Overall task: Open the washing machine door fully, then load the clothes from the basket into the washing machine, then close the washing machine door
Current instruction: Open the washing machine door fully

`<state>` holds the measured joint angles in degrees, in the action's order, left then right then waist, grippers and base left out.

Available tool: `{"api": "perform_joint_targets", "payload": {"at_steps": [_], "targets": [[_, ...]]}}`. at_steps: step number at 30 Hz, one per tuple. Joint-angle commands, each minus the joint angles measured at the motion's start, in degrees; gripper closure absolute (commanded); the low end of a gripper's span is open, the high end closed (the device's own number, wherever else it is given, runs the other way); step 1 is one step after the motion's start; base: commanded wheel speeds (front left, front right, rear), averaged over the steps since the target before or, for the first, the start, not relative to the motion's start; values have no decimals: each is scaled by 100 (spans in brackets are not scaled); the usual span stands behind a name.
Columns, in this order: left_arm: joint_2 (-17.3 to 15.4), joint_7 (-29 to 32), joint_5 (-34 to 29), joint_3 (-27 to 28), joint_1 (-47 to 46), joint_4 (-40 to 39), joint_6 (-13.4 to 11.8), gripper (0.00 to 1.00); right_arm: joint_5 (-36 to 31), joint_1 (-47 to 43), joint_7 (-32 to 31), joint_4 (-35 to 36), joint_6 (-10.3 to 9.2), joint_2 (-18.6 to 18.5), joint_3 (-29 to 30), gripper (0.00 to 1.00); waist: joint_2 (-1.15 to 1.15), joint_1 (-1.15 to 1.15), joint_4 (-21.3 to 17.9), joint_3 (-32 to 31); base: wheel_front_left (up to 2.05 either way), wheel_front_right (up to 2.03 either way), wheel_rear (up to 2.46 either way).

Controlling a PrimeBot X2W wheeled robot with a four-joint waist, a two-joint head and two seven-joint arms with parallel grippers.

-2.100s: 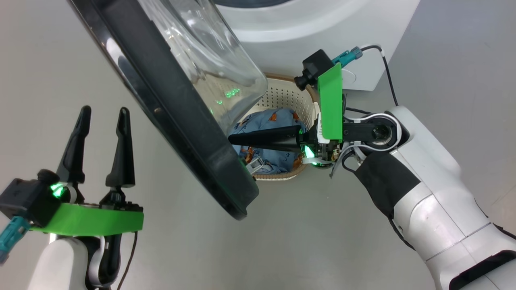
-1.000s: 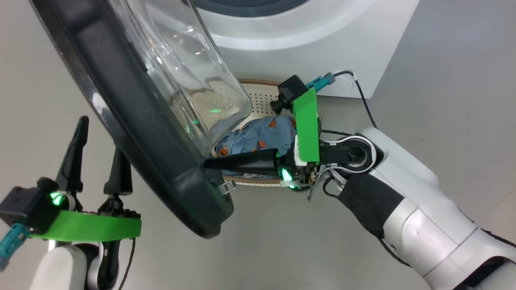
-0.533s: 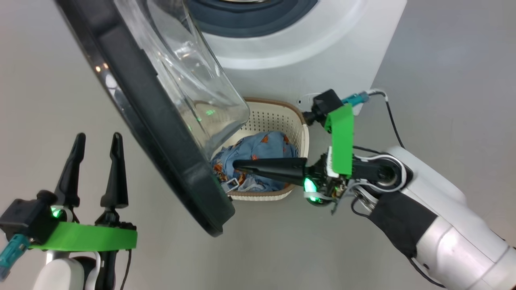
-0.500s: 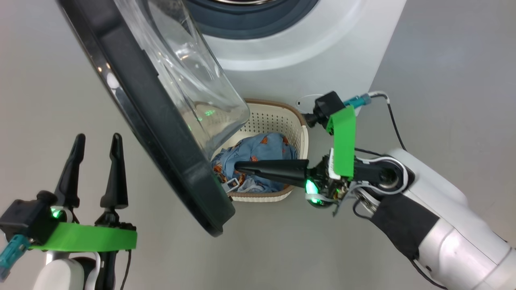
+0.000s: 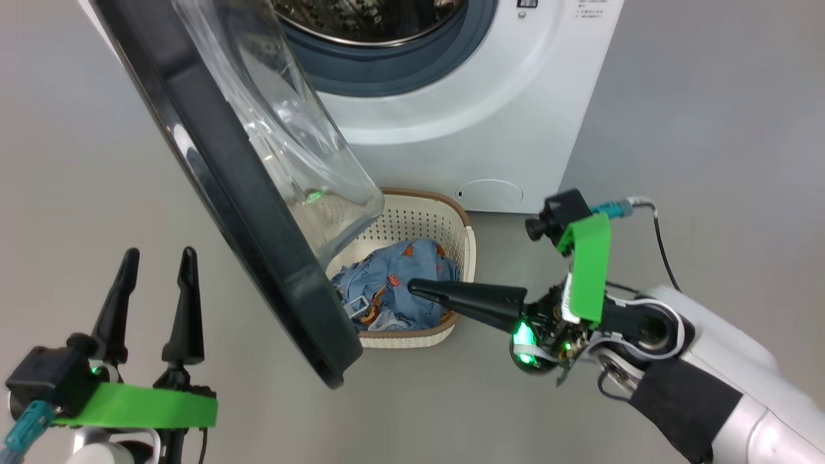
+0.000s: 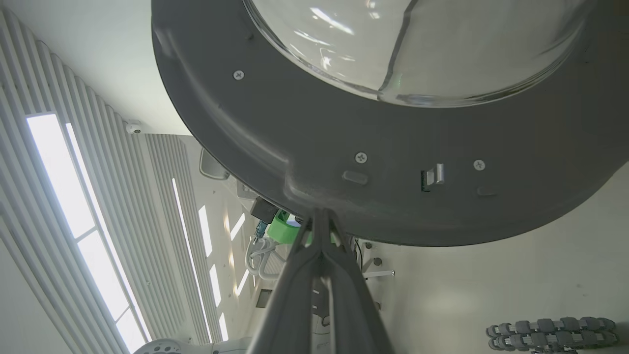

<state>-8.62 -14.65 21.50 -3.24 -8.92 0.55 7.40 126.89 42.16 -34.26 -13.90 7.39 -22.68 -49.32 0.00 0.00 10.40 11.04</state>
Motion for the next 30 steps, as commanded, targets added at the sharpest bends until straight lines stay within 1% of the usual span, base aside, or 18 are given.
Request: {"api": "perform_joint_targets", "payload": {"at_steps": [1, 6, 12, 13, 14, 15, 16, 26, 27, 28, 29, 30], "targets": [[-183, -35, -59, 231, -21, -111, 9, 0, 109, -211, 103, 183, 10, -35, -4, 100, 0, 0, -40, -75, 0, 0, 0], [-183, -35, -85, 270, 124, -112, 9, 0, 188, -549, 424, 434, 10, -155, 140, 100, 0, 0, -118, -229, 0, 0, 0], [-172, -35, -108, 379, 323, -127, 9, 0, 36, -965, 774, 616, 10, -195, 382, 100, 0, 0, -267, -385, 0, 0, 0], [-168, -35, -111, 405, 354, -123, 9, 0, -10, -1027, 815, 637, 10, -189, 431, 99, 0, 0, -306, -414, 0, 0, 0], [-162, -35, -115, 425, 381, -123, 9, 0, -66, -1085, 869, 648, 10, -184, 481, 69, 0, 0, -338, -432, 0, 0, 0], [-155, -35, -116, 439, 400, -124, 9, 0, -133, -1135, 920, 656, 10, -176, 527, 54, 0, 0, -367, -450, 0, 0, 0], [-139, -35, -118, 481, 447, -137, 9, 0, -418, -1288, 1133, 685, 10, -109, 735, 0, 0, 0, -463, -490, 0, 0, 0], [-125, -35, -118, 501, 481, -153, 9, 0, -1512, -1585, 1573, 813, 10, 110, 1237, 0, 0, 0, -588, -538, 0, 0, 0], [-122, -35, -117, 509, 493, -152, 9, 0, -1672, -1601, 1659, 808, 10, 135, 1280, 0, 0, 0, -595, -549, 0, 0, 0], [-118, -35, -118, 526, 514, -153, 9, 0, -2108, -1611, 1958, 783, 10, 173, 1388, 0, 0, 0, -606, -561, 0, 0, 0], [-118, -35, -118, 526, 514, -153, 9, 0, -2108, -1611, 1958, 783, 10, 173, 1388, 0, 0, 0, -606, -561, 0, 0, 0], [-117, -35, -119, 535, 522, -153, 9, 0, -2368, -1605, 2160, 756, 10, 195, 1441, 0, 0, 0, -609, -566, 0, 0, 0]]}}
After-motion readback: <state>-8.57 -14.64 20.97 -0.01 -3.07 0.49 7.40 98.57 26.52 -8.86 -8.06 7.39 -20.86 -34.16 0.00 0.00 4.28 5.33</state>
